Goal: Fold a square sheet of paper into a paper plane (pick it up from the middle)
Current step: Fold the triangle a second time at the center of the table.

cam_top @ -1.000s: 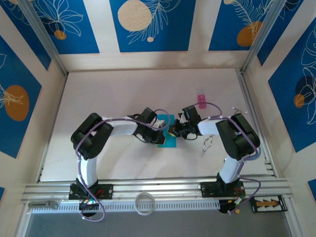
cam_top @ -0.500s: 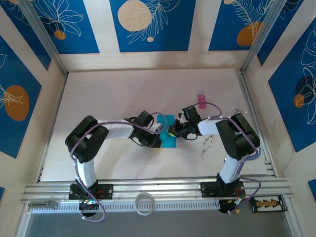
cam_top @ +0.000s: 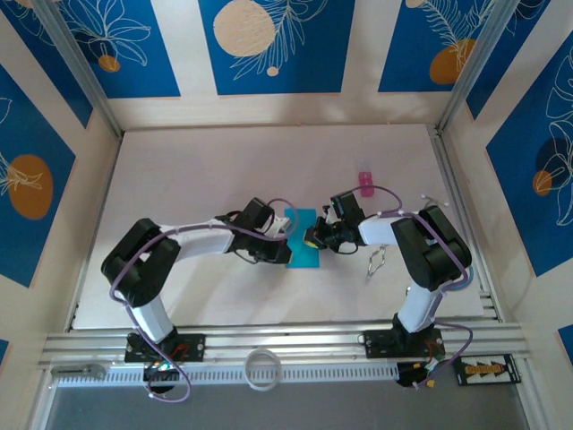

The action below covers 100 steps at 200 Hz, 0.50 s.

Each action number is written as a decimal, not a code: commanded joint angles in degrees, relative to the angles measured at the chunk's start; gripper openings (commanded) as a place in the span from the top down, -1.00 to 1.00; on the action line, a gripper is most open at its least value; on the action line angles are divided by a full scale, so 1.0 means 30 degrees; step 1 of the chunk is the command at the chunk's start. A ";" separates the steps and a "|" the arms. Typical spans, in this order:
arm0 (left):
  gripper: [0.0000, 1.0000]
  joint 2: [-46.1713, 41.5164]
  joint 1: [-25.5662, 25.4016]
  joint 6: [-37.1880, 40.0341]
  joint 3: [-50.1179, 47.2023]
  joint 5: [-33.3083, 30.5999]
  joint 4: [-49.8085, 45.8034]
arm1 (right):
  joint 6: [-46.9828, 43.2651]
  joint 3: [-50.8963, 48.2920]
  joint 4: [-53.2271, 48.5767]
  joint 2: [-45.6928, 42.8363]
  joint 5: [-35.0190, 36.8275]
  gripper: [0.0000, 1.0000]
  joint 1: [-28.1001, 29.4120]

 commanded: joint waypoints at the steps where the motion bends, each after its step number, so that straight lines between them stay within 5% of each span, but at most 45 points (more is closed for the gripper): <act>1: 0.98 0.1147 0.0126 -0.0455 0.1593 0.0152 0.0532 | -0.0363 -0.0484 -0.1590 0.0614 0.0642 0.96 -0.0137; 58: 1.00 0.3994 0.0296 -0.0315 0.3285 -0.0967 -0.0940 | -0.0460 -0.0524 -0.1348 0.0571 0.0151 0.95 -0.0194; 100: 1.00 0.3873 0.0282 -0.0395 0.1260 -0.1055 -0.0471 | -0.0775 0.0104 -0.1757 0.0092 -0.0409 0.94 -0.0303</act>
